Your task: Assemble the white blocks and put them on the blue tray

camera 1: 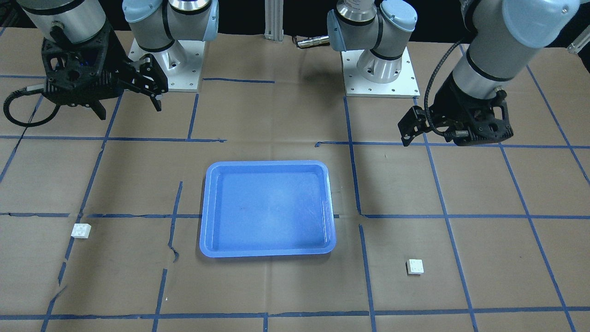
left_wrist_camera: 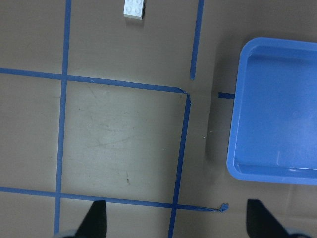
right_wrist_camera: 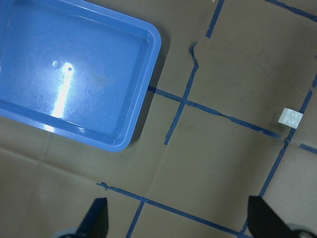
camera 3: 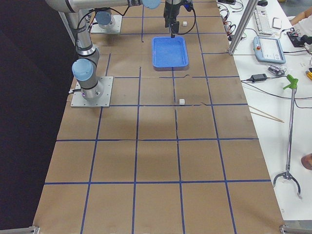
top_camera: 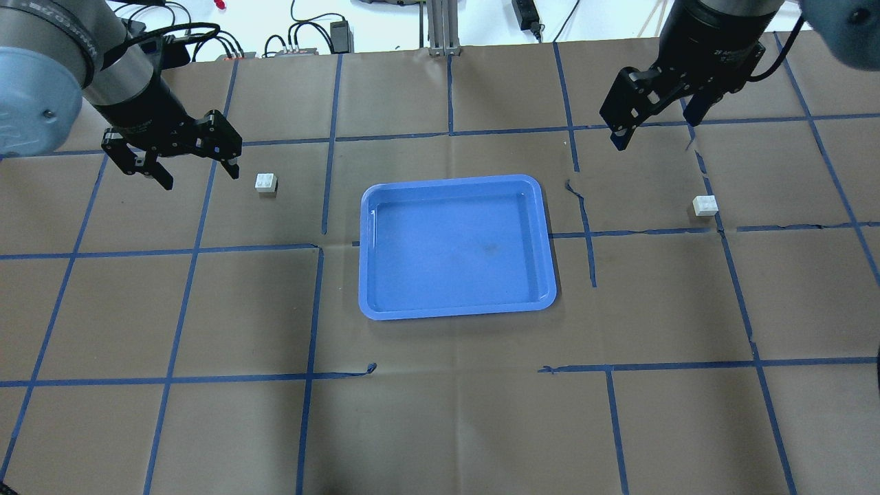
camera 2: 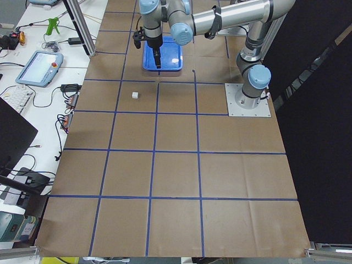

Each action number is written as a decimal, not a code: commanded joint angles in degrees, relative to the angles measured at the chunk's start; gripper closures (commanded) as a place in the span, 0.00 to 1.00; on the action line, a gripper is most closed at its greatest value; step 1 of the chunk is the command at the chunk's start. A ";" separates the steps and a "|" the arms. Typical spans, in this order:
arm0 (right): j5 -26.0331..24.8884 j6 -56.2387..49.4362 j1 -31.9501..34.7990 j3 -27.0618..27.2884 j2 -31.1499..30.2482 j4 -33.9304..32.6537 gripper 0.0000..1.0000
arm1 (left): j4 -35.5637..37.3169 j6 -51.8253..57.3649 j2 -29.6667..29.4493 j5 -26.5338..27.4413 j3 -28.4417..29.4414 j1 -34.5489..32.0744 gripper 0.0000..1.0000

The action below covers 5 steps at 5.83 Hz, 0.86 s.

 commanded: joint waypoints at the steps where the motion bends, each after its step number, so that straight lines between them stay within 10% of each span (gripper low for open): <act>1: -0.10 -13.81 -0.24 -0.40 1.75 -3.06 0.00 | 12.84 1.87 -9.32 -0.05 1.12 2.34 0.01; 5: 0.42 -50.32 -7.24 -1.54 5.97 -4.92 0.00 | 26.75 3.45 -22.53 -0.66 -0.20 1.66 0.02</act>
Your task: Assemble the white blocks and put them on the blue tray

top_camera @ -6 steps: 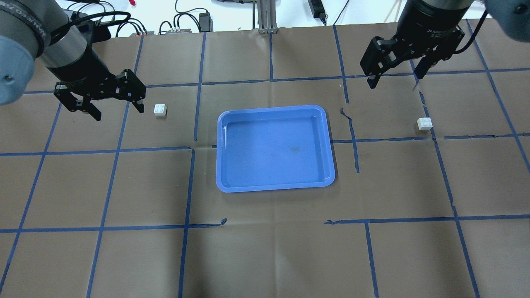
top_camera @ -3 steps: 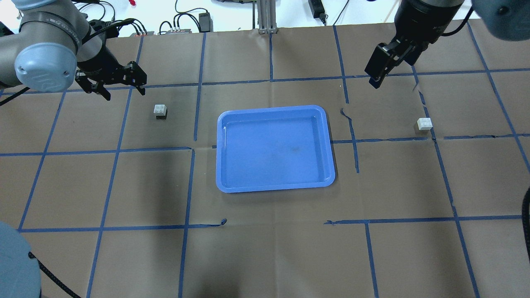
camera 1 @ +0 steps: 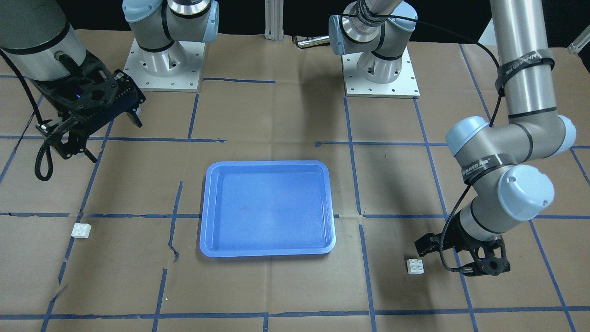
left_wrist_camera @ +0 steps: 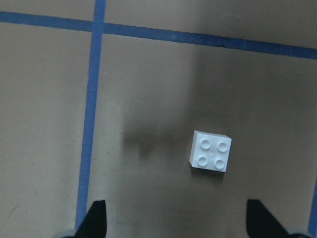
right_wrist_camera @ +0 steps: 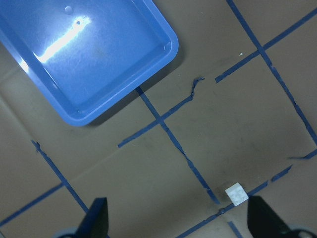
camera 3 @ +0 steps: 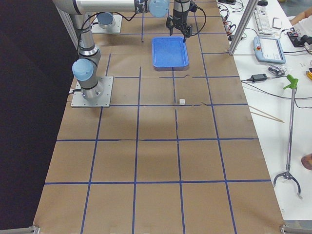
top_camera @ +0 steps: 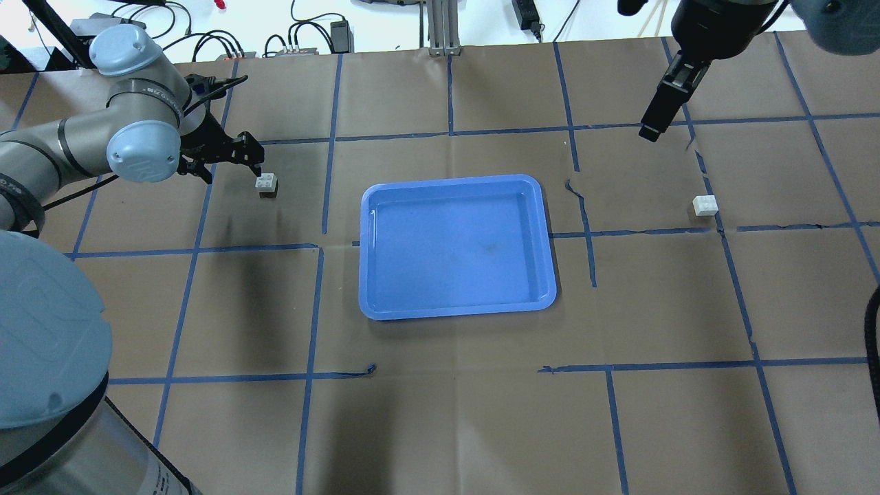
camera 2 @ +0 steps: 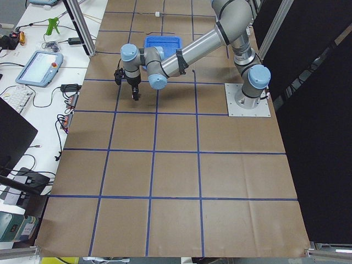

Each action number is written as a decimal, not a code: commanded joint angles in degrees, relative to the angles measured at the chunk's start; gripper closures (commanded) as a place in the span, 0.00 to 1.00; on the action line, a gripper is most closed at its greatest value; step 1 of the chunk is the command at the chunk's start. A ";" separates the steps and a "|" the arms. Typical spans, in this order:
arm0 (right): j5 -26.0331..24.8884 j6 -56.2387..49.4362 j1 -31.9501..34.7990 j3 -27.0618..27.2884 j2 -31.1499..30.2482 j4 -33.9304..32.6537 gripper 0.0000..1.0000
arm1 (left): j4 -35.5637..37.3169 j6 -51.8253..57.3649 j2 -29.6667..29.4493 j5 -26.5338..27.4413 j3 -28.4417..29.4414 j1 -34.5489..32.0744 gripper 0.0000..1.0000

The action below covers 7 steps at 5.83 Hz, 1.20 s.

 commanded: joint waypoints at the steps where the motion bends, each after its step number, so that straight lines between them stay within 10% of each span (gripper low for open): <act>1: 3.85 -21.16 -6.82 -0.81 2.93 -0.26 0.00 | 4.09 0.82 -4.28 -0.17 0.91 -1.50 0.02; 3: 5.20 -41.98 -13.60 -0.90 7.23 -4.19 0.00 | 4.90 1.52 -4.83 -0.26 1.00 -2.56 0.11; 6: 9.34 -59.70 -19.85 -0.99 14.96 -7.73 0.00 | 5.69 2.23 -4.49 -0.17 1.36 -2.56 0.85; 7: 13.86 -60.80 -22.48 -0.29 16.99 -7.82 0.00 | 5.69 2.58 -3.44 -0.17 1.10 -2.56 0.90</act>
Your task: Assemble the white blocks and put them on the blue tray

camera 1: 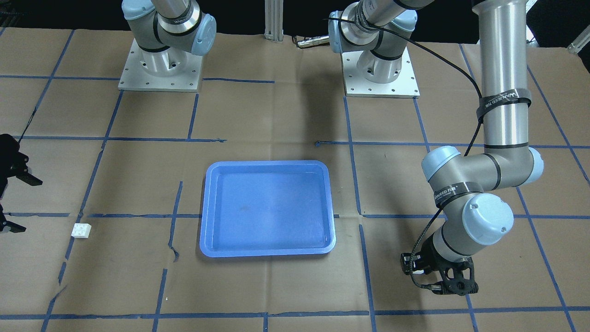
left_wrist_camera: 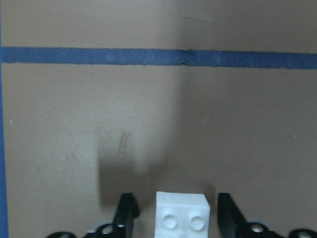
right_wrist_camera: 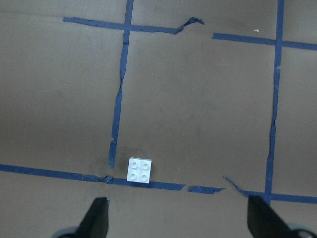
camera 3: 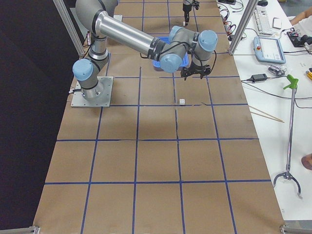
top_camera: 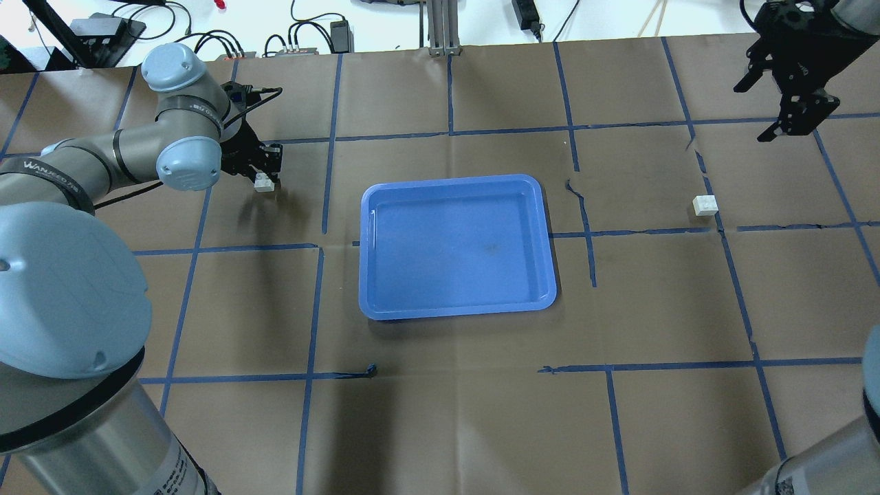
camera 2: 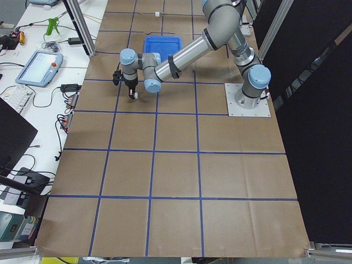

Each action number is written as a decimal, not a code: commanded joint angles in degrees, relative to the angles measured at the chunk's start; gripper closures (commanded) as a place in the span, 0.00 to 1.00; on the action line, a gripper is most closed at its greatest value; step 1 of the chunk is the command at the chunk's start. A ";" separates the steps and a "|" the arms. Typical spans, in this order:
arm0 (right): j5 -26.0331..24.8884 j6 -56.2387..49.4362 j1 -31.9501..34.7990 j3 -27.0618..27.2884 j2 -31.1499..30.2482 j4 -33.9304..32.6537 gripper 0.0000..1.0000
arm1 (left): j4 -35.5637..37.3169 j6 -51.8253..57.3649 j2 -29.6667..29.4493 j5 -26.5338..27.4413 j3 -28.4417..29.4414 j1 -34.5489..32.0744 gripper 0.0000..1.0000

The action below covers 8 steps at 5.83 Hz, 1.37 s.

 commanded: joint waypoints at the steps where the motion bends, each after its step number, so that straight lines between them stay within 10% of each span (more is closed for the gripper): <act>1: 5.40 -3.12 -3.31 0.61 4.61 -0.32 0.00 | 0.02 4.53 2.62 0.02 -1.45 -2.35 0.90; 8: 13.07 -7.00 -6.74 7.62 11.23 -5.05 0.00 | -13.87 50.48 9.84 0.90 -1.20 -25.91 0.90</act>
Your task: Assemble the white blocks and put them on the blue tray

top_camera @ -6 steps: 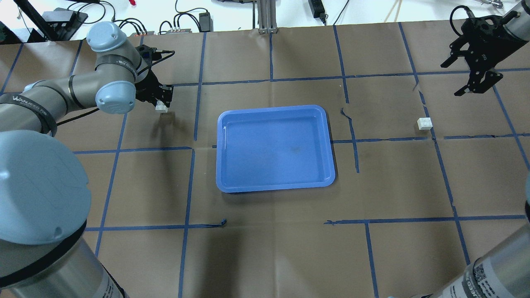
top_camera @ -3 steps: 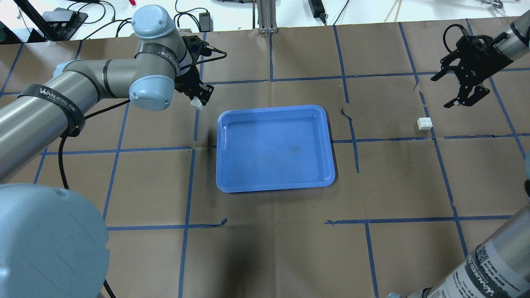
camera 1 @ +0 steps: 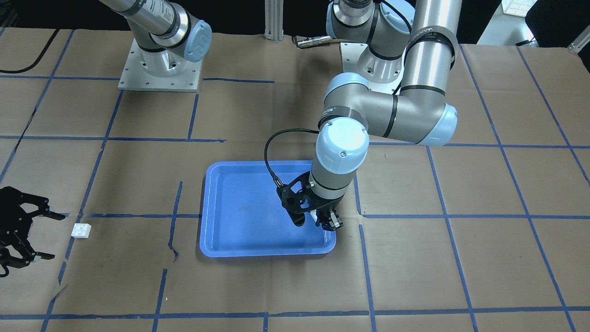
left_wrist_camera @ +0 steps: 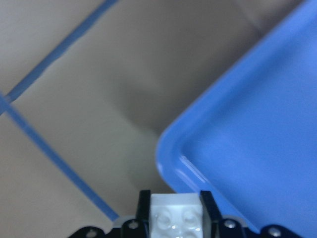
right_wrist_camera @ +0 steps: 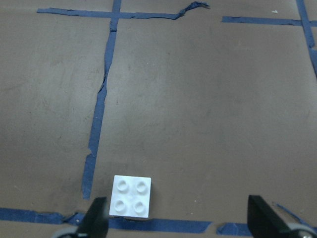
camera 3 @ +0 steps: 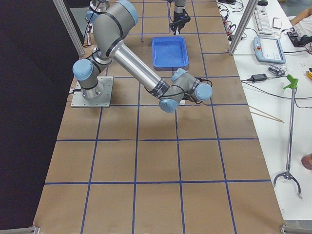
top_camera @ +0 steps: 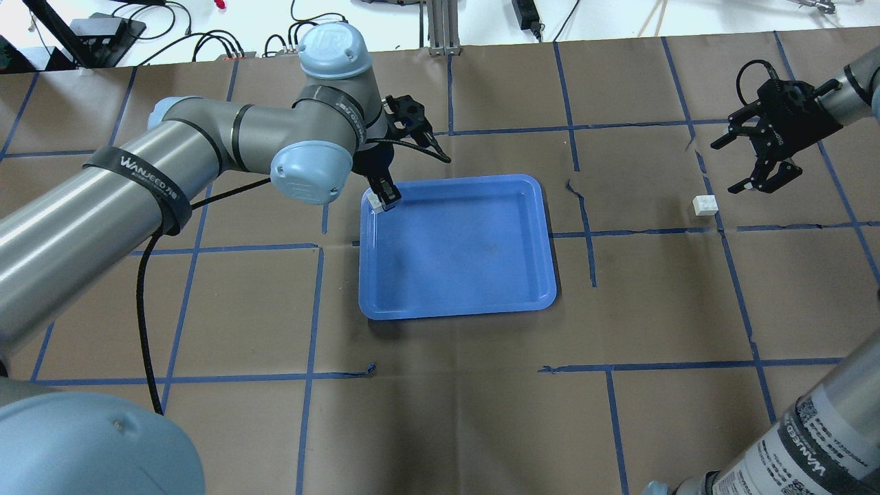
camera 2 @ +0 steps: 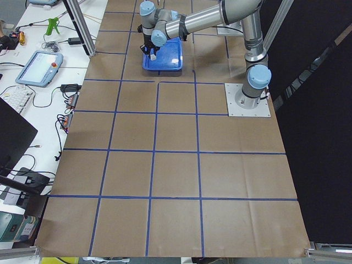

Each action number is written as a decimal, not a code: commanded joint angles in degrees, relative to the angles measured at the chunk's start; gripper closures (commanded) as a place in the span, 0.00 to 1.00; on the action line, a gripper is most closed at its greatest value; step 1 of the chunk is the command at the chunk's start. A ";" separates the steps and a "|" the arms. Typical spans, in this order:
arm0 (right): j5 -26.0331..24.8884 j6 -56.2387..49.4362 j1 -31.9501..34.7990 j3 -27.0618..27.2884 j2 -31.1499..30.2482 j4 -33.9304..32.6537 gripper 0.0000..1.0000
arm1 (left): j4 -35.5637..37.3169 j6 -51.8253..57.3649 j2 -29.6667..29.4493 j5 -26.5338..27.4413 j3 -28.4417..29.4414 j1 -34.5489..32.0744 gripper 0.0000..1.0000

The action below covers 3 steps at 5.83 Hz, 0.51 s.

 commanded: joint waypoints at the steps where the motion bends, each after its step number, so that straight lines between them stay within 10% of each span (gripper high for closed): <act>1: 0.05 0.01 -0.15 4.87 -0.27 -3.33 0.00 | -0.11 11.44 -1.23 -0.01 -0.47 -2.80 0.89; 3: -0.03 -0.26 -0.76 7.78 -0.28 -4.23 0.00 | 1.37 11.58 -5.00 -0.10 -0.57 -5.43 0.87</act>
